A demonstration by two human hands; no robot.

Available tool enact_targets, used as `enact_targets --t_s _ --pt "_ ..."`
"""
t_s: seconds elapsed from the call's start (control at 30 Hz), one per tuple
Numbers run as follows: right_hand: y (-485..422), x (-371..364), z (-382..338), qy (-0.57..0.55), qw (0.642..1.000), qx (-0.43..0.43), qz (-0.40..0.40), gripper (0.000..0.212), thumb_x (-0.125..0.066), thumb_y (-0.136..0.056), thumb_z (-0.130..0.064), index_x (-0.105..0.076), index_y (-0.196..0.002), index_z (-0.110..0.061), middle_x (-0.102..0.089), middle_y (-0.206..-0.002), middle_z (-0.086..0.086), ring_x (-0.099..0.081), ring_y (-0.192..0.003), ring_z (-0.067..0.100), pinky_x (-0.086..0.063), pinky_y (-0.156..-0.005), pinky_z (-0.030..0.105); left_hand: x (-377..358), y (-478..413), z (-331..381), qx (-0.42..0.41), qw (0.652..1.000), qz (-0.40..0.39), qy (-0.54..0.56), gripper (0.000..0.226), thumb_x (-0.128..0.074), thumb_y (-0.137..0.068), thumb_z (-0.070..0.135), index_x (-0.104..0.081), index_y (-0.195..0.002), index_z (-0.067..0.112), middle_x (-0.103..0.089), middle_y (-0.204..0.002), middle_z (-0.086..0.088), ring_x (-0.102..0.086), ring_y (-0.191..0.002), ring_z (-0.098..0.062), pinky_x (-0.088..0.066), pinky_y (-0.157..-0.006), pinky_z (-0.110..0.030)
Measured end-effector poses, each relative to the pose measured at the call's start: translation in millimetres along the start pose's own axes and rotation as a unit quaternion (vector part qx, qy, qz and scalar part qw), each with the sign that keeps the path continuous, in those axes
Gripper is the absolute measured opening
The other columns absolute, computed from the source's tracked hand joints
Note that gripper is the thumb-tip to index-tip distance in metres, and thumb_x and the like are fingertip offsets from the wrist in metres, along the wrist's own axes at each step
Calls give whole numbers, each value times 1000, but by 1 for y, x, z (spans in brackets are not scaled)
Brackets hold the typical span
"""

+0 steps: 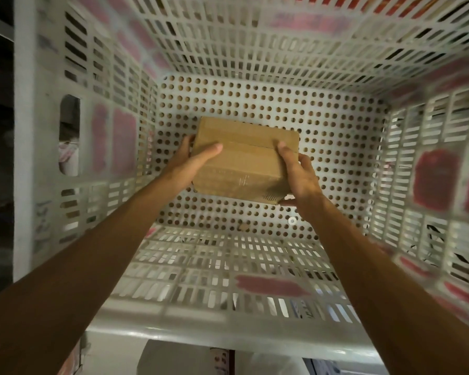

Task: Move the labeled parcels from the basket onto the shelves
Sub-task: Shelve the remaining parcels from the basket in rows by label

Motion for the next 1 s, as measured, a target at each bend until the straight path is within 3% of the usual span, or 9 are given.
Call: enact_targets --t_s 0.1,0.23,0.33,0.6,0.7,0.8,0.87,0.93,1.0 --pt "1 5 -5 41 997 -64 -23 84 -46 -78 -79 -35 -141 -26 -47 -133 12 -57 -108 37 -53 -86 54 0 5 8 20 999 -18 -32 68 -56 -80 68 -42 -138 36 -51 -110 20 -52 -100 -8 -49 -90 -38" --pt "10 8 -9 6 991 -115 -74 71 -51 -80 -74 -38 -129 -25 -46 -128 15 -58 -105 41 -56 -78 50 4 10 10 74 996 -47 -8 61 -63 -80 58 -44 -133 34 -51 -121 9 -52 -112 -17 -53 -91 -47" --pt "19 1 -2 -9 996 -76 -42 74 -53 -83 -69 -37 -139 -24 -46 -128 9 -56 -108 35 -57 -82 50 1 15 7 72 997 -31 9 51 -68 -80 49 -45 -123 35 -55 -127 2 -57 -111 -21 -54 -91 -45" --pt "53 -1 6 -40 998 33 -34 72 -61 -87 -52 -33 -146 -21 -50 -136 6 -51 -118 27 -48 -96 47 0 60 -2 18 999 42 21 65 -69 -82 42 -42 -139 27 -55 -131 4 -54 -114 -18 -51 -95 -44" --pt "80 2 2 -70 993 79 -48 53 -66 -87 -41 -40 -131 -25 -53 -123 2 -53 -111 24 -47 -78 33 6 81 14 -21 998 52 12 71 -70 -80 45 -39 -141 29 -55 -133 4 -52 -119 -19 -46 -101 -46" --pt "104 10 -5 -88 985 134 -60 58 -69 -85 -36 -41 -135 -24 -57 -123 2 -56 -110 23 -45 -71 27 12 106 31 -58 995 79 10 75 -70 -80 43 -36 -144 27 -56 -134 3 -53 -119 -20 -46 -102 -45" --pt "121 14 -10 -90 979 171 -65 62 -70 -85 -35 -40 -138 -24 -58 -122 1 -57 -107 20 -43 -69 23 14 124 39 -84 992 95 5 76 -70 -80 43 -34 -145 28 -56 -133 4 -54 -117 -18 -49 -95 -37" --pt "139 16 -14 -91 972 201 -74 66 -71 -83 -35 -40 -140 -23 -58 -124 0 -59 -107 19 -46 -70 25 18 144 45 -108 988 105 22 77 -71 -81 41 -33 -146 28 -55 -133 6 -53 -114 -14 -47 -90 -30" --pt "159 16 -18 -103 963 235 -81 76 -78 -77 -37 -41 -140 -21 -60 -126 2 -61 -109 20 -55 -84 38 26 165 51 -138 983 115 37 73 -71 -82 34 -35 -145 26 -55 -128 6 -52 -114 -12 -44 -92 -28"
Point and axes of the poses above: each hand's wrist, its own y-axis away from the middle knuckle, its own x-axis out of the back of the hand, z = x × y, the point moved 2 cm from there along -y, towards the middle knuckle
